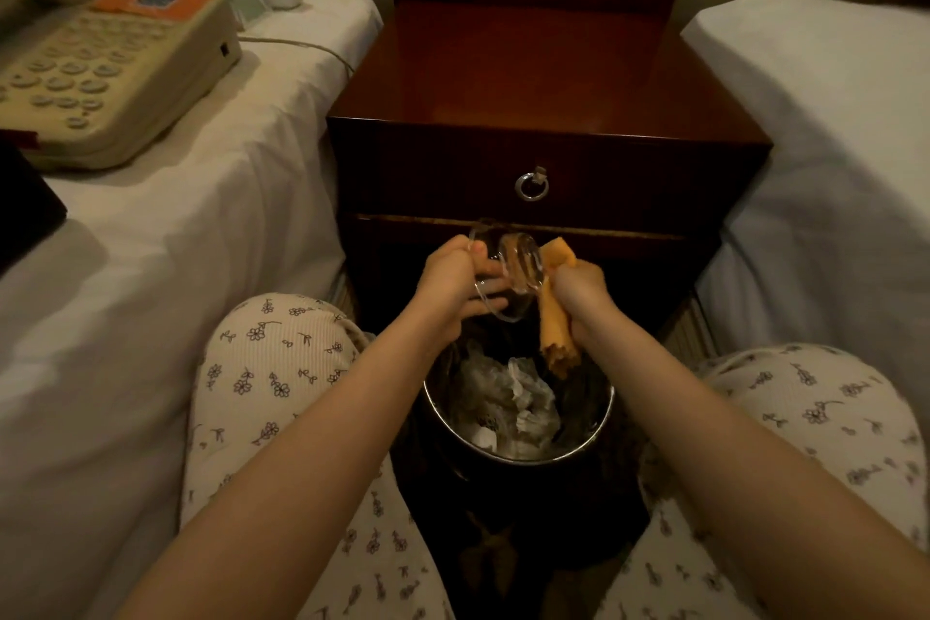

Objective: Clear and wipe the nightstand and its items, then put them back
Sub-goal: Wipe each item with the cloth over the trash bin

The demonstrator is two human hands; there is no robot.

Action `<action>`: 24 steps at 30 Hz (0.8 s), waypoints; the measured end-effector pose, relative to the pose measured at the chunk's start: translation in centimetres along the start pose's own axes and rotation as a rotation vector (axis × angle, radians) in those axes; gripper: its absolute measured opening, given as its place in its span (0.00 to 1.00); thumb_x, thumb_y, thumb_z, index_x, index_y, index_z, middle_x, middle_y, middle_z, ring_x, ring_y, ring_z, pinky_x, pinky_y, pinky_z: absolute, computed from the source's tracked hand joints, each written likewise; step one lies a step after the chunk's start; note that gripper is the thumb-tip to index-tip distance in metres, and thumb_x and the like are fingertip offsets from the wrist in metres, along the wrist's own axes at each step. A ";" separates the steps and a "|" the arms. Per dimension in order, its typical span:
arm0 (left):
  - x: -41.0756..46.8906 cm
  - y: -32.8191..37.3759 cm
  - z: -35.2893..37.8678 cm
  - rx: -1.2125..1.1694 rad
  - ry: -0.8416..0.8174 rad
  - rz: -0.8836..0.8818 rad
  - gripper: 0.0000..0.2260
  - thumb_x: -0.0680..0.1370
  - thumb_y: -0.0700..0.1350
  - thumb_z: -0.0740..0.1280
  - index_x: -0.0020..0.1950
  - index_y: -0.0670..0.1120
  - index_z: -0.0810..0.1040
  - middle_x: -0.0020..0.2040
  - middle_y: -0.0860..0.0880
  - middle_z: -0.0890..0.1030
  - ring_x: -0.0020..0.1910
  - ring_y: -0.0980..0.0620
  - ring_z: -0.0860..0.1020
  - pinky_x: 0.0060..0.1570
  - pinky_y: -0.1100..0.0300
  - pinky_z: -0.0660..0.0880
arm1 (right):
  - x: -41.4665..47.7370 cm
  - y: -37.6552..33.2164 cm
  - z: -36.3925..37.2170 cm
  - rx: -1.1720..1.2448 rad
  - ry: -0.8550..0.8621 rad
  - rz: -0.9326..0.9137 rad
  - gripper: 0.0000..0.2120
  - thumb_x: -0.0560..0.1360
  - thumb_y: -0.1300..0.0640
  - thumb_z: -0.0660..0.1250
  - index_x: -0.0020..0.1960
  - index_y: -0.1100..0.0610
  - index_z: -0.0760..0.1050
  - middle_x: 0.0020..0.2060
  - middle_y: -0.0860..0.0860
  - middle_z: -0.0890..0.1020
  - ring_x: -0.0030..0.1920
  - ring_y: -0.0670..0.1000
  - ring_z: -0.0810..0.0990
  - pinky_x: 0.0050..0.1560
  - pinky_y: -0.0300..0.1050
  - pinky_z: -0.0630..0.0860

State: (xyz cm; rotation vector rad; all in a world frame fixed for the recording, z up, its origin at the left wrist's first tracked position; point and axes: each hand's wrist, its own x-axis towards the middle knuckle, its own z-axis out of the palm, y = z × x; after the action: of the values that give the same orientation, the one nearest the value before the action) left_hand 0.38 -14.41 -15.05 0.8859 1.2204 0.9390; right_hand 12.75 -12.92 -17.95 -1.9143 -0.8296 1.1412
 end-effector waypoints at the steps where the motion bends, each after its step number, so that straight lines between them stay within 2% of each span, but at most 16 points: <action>1: 0.1 0.2 -0.2 -0.014 0.031 0.010 0.11 0.83 0.41 0.53 0.43 0.46 0.70 0.43 0.47 0.78 0.41 0.51 0.80 0.43 0.55 0.78 | -0.4 0.3 0.6 0.009 -0.038 0.014 0.14 0.78 0.61 0.56 0.63 0.61 0.70 0.50 0.56 0.78 0.51 0.56 0.77 0.51 0.50 0.74; 4: 0.2 0.1 -0.2 0.039 0.096 0.053 0.10 0.82 0.41 0.54 0.43 0.47 0.70 0.44 0.47 0.78 0.46 0.49 0.80 0.47 0.55 0.77 | -1.8 0.6 2.1 0.032 -0.057 0.012 0.16 0.80 0.59 0.55 0.67 0.59 0.63 0.53 0.56 0.75 0.54 0.57 0.76 0.54 0.51 0.74; 6: 0.3 -0.1 -0.1 0.092 0.103 0.090 0.11 0.82 0.42 0.54 0.42 0.47 0.70 0.47 0.45 0.79 0.50 0.47 0.80 0.49 0.54 0.77 | -2.3 0.6 1.9 0.036 -0.017 -0.031 0.18 0.80 0.59 0.54 0.70 0.58 0.60 0.55 0.56 0.73 0.55 0.56 0.74 0.52 0.50 0.72; 8: 0.3 -0.3 0.0 0.170 0.103 0.146 0.11 0.82 0.42 0.55 0.39 0.46 0.68 0.50 0.42 0.80 0.51 0.47 0.81 0.52 0.51 0.76 | -2.6 0.4 1.4 0.048 0.049 -0.122 0.17 0.81 0.58 0.53 0.68 0.59 0.61 0.52 0.54 0.74 0.51 0.55 0.75 0.48 0.48 0.70; 10: 0.5 -0.6 0.0 0.297 0.124 0.233 0.12 0.81 0.42 0.57 0.36 0.46 0.67 0.47 0.43 0.80 0.48 0.46 0.81 0.50 0.49 0.76 | -2.7 0.1 1.0 0.049 0.089 -0.230 0.14 0.81 0.57 0.52 0.65 0.60 0.64 0.43 0.50 0.73 0.42 0.50 0.73 0.46 0.47 0.68; 11: 0.5 -0.8 -0.1 0.385 0.132 0.287 0.13 0.80 0.42 0.58 0.35 0.47 0.66 0.43 0.44 0.79 0.45 0.46 0.80 0.47 0.48 0.76 | -2.8 -0.1 0.9 0.059 0.077 -0.252 0.14 0.81 0.56 0.52 0.64 0.59 0.65 0.41 0.49 0.72 0.41 0.49 0.73 0.46 0.48 0.69; 14: 0.0 -1.3 0.0 0.641 0.104 0.401 0.13 0.79 0.42 0.59 0.34 0.49 0.66 0.34 0.51 0.72 0.35 0.52 0.72 0.36 0.58 0.68 | -2.6 -0.5 0.9 0.178 -0.019 -0.116 0.16 0.81 0.56 0.54 0.67 0.58 0.64 0.49 0.54 0.75 0.50 0.55 0.76 0.53 0.53 0.75; 16: -0.3 -1.3 0.0 0.820 0.061 0.487 0.09 0.79 0.42 0.59 0.38 0.47 0.68 0.34 0.53 0.70 0.33 0.55 0.69 0.33 0.60 0.64 | -2.8 -0.7 0.3 0.340 -0.090 0.014 0.14 0.81 0.53 0.54 0.62 0.58 0.69 0.46 0.56 0.77 0.46 0.56 0.78 0.48 0.51 0.76; 18: -0.4 -1.1 0.0 0.964 0.008 0.583 0.05 0.79 0.42 0.59 0.44 0.46 0.72 0.37 0.53 0.72 0.35 0.55 0.70 0.36 0.60 0.66 | -3.1 -0.8 -0.4 0.527 -0.226 0.061 0.18 0.81 0.46 0.53 0.50 0.57 0.76 0.39 0.55 0.79 0.39 0.52 0.78 0.42 0.46 0.75; 19: -0.5 -1.0 -0.1 1.082 -0.023 0.642 0.05 0.79 0.42 0.59 0.50 0.47 0.74 0.41 0.53 0.72 0.38 0.55 0.72 0.39 0.60 0.67 | -3.1 -0.8 -0.7 0.592 -0.299 0.071 0.21 0.80 0.43 0.54 0.45 0.57 0.77 0.36 0.54 0.80 0.37 0.51 0.79 0.42 0.45 0.75; 20: -0.5 -0.9 -0.3 1.233 -0.055 0.708 0.09 0.79 0.42 0.59 0.57 0.49 0.74 0.45 0.53 0.73 0.42 0.54 0.73 0.41 0.60 0.67 | -3.1 -0.7 -0.7 0.600 -0.361 0.071 0.21 0.78 0.42 0.56 0.44 0.57 0.77 0.35 0.53 0.81 0.36 0.51 0.79 0.41 0.44 0.75; 22: -0.5 -1.0 -0.6 1.476 -0.142 0.789 0.16 0.79 0.43 0.58 0.66 0.52 0.70 0.53 0.52 0.74 0.49 0.51 0.75 0.42 0.61 0.67 | -3.2 -0.3 -0.2 0.554 -0.408 0.097 0.15 0.77 0.47 0.62 0.48 0.59 0.78 0.35 0.54 0.80 0.35 0.51 0.79 0.39 0.43 0.76; 24: -0.7 -1.1 -0.6 1.506 -0.191 0.794 0.15 0.79 0.43 0.59 0.65 0.51 0.71 0.57 0.51 0.74 0.56 0.51 0.74 0.49 0.59 0.69 | -3.1 0.2 0.3 0.580 -0.369 0.126 0.09 0.77 0.56 0.62 0.51 0.61 0.76 0.32 0.53 0.79 0.29 0.49 0.79 0.31 0.39 0.76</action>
State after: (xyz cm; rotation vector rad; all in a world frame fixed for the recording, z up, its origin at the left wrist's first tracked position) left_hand -0.12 -15.44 -15.94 2.7088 1.3128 0.3118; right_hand 11.28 -15.49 -16.84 -1.3081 -0.4863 1.6335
